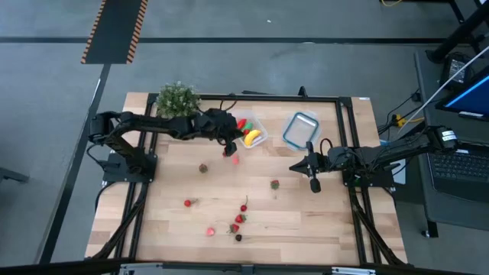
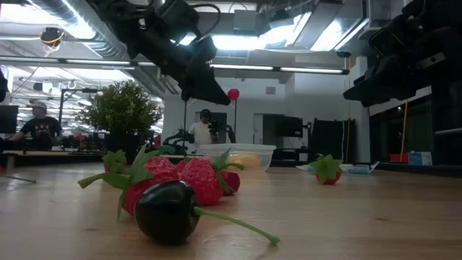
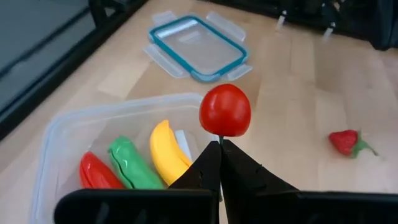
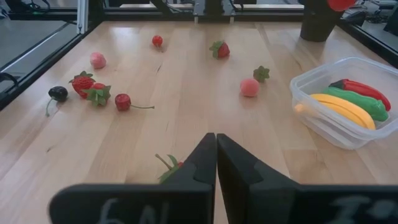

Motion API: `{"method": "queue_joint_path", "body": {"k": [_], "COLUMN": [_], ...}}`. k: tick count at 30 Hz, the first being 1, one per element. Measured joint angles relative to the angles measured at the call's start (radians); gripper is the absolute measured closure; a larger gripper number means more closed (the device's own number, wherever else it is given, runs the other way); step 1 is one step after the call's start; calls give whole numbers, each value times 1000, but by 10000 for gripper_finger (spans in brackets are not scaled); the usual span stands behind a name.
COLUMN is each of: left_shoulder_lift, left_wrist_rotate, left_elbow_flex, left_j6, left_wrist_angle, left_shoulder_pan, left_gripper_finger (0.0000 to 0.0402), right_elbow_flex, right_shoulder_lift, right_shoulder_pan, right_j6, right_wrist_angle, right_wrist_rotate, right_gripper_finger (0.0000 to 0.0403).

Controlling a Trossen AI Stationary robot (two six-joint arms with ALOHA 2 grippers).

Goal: Pick and placing Produce into tupperware
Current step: Put the top red cherry into the transparent container

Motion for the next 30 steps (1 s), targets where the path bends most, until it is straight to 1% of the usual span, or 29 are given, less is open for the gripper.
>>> {"method": "queue_joint_path", "body": {"k": [7, 10, 16, 19, 22, 26, 30], "left_shoulder_lift": [13, 60, 202, 257, 301, 347, 390], "left_wrist_rotate": [109, 131, 149, 191, 222, 231, 265], "left_elbow_flex": [53, 83, 200, 256, 296, 343, 382], "left_j6": [2, 2, 29, 29, 28, 23, 19], "left_wrist_angle": [-49, -55, -93, -124, -151, -204, -226], "left_shoulder_pan": [47, 47, 60, 76, 89, 104, 111], "left_gripper_finger": [401, 401, 401, 401, 401, 401, 401], "right_elbow_flex": [0, 0, 0, 0, 0, 0, 0], "right_shoulder_lift": [0, 0, 0, 0, -1, -1, -1], "right_shoulder_pan": [0, 0, 0, 0, 0, 0, 0], "right_j6": [4, 3, 0, -1, -2, -2, -5], "right_wrist_angle": [2, 5, 14, 14, 14, 11, 10], "right_wrist_rotate": [0, 0, 0, 0, 0, 0, 0], "right_gripper_finger": [387, 387, 387, 387, 387, 387, 387]}}
